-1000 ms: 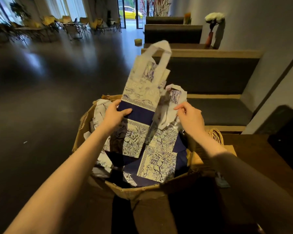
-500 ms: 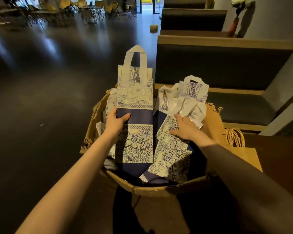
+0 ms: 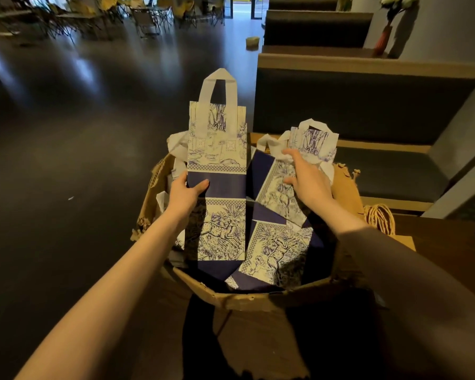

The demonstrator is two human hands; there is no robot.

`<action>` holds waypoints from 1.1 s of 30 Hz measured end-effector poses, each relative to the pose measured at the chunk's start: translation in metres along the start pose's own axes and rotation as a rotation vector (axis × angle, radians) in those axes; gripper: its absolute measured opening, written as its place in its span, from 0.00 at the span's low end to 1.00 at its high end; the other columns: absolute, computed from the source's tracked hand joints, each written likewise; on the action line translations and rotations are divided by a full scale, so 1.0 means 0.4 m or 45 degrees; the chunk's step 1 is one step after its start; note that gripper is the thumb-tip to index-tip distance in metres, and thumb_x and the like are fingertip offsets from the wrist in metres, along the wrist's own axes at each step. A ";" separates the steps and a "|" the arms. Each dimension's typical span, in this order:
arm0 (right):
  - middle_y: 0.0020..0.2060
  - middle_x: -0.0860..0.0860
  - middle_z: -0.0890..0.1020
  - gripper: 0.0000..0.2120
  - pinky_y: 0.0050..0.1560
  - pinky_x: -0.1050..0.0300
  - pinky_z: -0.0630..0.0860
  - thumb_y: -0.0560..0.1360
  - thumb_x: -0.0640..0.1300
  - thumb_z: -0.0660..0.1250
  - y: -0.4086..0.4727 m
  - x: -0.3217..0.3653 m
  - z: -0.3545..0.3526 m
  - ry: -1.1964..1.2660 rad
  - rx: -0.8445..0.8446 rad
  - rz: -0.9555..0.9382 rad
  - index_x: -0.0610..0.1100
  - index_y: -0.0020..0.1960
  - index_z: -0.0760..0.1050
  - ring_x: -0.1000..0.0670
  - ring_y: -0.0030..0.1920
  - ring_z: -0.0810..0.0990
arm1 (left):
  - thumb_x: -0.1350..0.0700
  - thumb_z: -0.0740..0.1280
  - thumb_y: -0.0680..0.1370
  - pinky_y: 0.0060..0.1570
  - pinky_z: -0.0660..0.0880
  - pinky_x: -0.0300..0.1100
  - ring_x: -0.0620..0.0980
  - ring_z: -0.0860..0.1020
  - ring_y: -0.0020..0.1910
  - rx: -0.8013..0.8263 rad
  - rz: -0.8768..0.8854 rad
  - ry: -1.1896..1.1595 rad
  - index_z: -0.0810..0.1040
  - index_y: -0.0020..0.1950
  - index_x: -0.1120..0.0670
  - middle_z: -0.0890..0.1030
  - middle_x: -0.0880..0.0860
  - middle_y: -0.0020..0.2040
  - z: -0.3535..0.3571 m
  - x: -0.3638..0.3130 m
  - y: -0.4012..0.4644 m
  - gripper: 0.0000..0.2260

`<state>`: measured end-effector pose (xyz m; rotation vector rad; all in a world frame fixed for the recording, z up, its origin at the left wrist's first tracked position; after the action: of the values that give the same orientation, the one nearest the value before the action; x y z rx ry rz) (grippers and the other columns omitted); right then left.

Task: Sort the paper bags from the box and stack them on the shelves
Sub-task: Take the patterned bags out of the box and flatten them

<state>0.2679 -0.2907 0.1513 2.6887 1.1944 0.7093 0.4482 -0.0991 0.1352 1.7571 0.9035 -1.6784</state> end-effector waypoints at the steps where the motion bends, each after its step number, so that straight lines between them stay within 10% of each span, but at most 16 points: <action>1: 0.37 0.53 0.77 0.29 0.31 0.54 0.71 0.77 0.41 0.66 0.005 0.011 -0.025 0.014 -0.059 -0.029 0.54 0.72 0.57 0.49 0.36 0.78 | 0.64 0.65 0.78 0.55 0.73 0.44 0.51 0.77 0.55 0.001 0.007 -0.001 0.72 0.65 0.58 0.78 0.52 0.56 0.001 -0.004 -0.003 0.15; 8: 0.38 0.52 0.71 0.19 0.38 0.52 0.69 0.76 0.44 0.67 -0.020 0.018 -0.042 0.414 0.121 0.145 0.44 0.58 0.58 0.47 0.40 0.74 | 0.62 0.65 0.78 0.50 0.76 0.41 0.51 0.78 0.52 0.040 0.027 -0.065 0.74 0.58 0.55 0.80 0.49 0.50 0.019 -0.042 -0.028 0.10; 14: 0.69 0.42 0.69 0.24 0.65 0.57 0.64 0.77 0.42 0.65 -0.098 -0.020 0.094 0.388 0.692 0.192 0.36 0.71 0.65 0.44 0.69 0.67 | 0.62 0.65 0.78 0.43 0.75 0.37 0.49 0.78 0.47 0.045 0.014 -0.076 0.73 0.57 0.55 0.79 0.50 0.49 0.031 -0.039 -0.049 0.09; 19: 0.57 0.49 0.73 0.24 0.56 0.59 0.64 0.78 0.44 0.64 -0.134 -0.020 0.154 0.302 0.935 0.224 0.36 0.71 0.64 0.47 0.58 0.70 | 0.62 0.64 0.78 0.39 0.72 0.33 0.42 0.77 0.43 0.040 0.012 -0.059 0.73 0.57 0.54 0.79 0.45 0.45 0.035 -0.033 -0.061 0.09; 24: 0.72 0.43 0.65 0.33 0.67 0.54 0.63 0.76 0.49 0.67 -0.146 -0.008 0.172 0.333 1.011 0.256 0.37 0.73 0.59 0.43 0.70 0.65 | 0.62 0.64 0.78 0.38 0.73 0.32 0.43 0.77 0.43 0.050 -0.029 -0.081 0.73 0.60 0.57 0.78 0.46 0.46 0.037 -0.024 -0.066 0.11; 27: 0.57 0.46 0.76 0.28 0.53 0.59 0.70 0.74 0.51 0.69 -0.150 -0.004 0.175 0.299 1.046 0.289 0.35 0.66 0.69 0.45 0.58 0.74 | 0.62 0.64 0.78 0.38 0.73 0.32 0.44 0.78 0.44 0.041 -0.040 -0.086 0.73 0.61 0.57 0.79 0.49 0.48 0.038 -0.027 -0.071 0.12; 30: 0.34 0.49 0.67 0.15 0.33 0.59 0.59 0.75 0.49 0.69 -0.146 0.012 0.154 0.320 1.015 0.242 0.39 0.40 0.69 0.48 0.38 0.68 | 0.62 0.64 0.78 0.39 0.73 0.34 0.48 0.78 0.47 0.029 -0.041 -0.086 0.73 0.62 0.58 0.79 0.52 0.51 0.037 -0.030 -0.073 0.12; 33: 0.61 0.45 0.75 0.19 0.58 0.54 0.68 0.76 0.46 0.68 -0.138 0.032 0.105 0.342 0.902 0.186 0.37 0.63 0.71 0.42 0.63 0.71 | 0.62 0.65 0.78 0.39 0.73 0.34 0.47 0.78 0.45 0.021 -0.023 -0.095 0.74 0.58 0.57 0.79 0.51 0.48 0.037 -0.045 -0.081 0.09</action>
<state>0.2576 -0.2402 0.1032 3.3632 1.5640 0.8053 0.4137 -0.0919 0.1540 1.6899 0.8774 -1.7558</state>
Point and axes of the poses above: each hand's wrist, its own y-axis towards the middle knuckle, its own z-axis out of the palm, x = y × z, the point moved 6 cm from there along y, towards the middle knuckle
